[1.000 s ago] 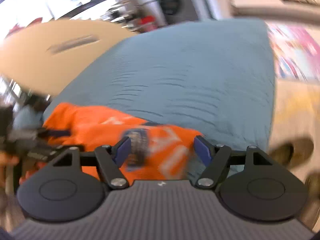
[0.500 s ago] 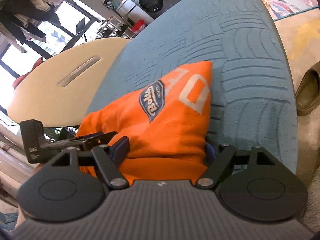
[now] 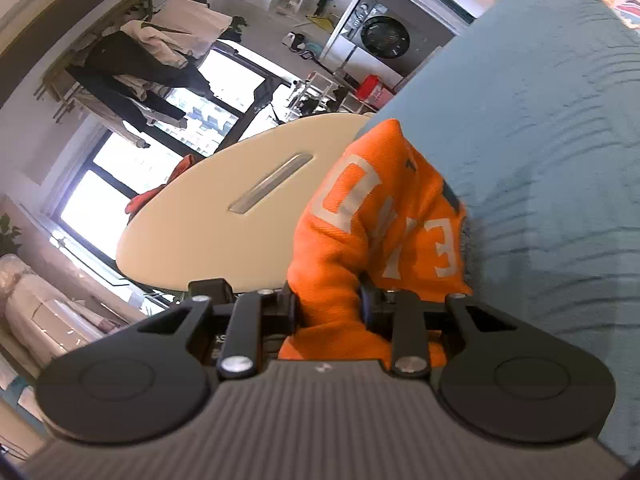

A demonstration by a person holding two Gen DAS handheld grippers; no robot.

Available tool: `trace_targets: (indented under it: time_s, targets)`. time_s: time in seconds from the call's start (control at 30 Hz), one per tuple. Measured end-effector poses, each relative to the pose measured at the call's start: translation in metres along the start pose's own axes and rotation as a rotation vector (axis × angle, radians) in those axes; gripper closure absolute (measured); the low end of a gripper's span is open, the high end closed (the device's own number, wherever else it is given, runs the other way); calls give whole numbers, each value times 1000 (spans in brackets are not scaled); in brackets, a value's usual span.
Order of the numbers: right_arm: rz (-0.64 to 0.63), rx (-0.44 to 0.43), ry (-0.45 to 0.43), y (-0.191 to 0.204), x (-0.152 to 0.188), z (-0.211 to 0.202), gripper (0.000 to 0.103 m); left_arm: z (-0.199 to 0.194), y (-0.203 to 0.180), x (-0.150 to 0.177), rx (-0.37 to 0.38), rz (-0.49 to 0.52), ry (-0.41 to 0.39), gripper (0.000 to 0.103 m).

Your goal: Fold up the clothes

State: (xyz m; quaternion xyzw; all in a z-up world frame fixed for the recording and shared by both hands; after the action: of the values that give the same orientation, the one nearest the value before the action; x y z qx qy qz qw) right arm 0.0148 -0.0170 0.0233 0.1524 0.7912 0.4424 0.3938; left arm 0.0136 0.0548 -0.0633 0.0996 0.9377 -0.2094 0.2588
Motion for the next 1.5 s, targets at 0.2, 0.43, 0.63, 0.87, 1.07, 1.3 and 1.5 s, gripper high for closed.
trace_targets:
  time_s: [0.2,0.43,0.63,0.87,1.07,1.3,1.5]
  targets:
    - [2,14,18,25,6,39,71,-57,48,-19,195,-290,-142,0]
    - [-535,251,53,78,63,98,70,-57,31,-17,174,-173,-97,0]
    - [-723,348,51,89,81,114,70,-68,32,-12,33,-116,-115,0]
    - [-784,381,22,92,80,111,69,-62,30,-17,120,-244,-97,0]
    - [-784,376,37,87,81,108,69,-71,30,-15,330,-345,-105,0]
    - [-867,375,36,87,94,104,69,-38,-23,7,329,-131,44,8]
    - [-949,390,22,84,100,92,64,-33,-26,11,272,-90,45,56]
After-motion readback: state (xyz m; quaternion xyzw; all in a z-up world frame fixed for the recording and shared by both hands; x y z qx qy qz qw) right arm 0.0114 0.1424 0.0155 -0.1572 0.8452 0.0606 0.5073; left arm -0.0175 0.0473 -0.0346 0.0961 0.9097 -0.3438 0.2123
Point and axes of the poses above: each gripper's, at about its wrist camera, not at the fingertips, and z roughly the way its jaws point, y to its left, x to its underside, the point moved 9 cm from there along z, roughly the way its jaws point, and after that the axes turned 4 degrees about x, right-handed, at the moved point
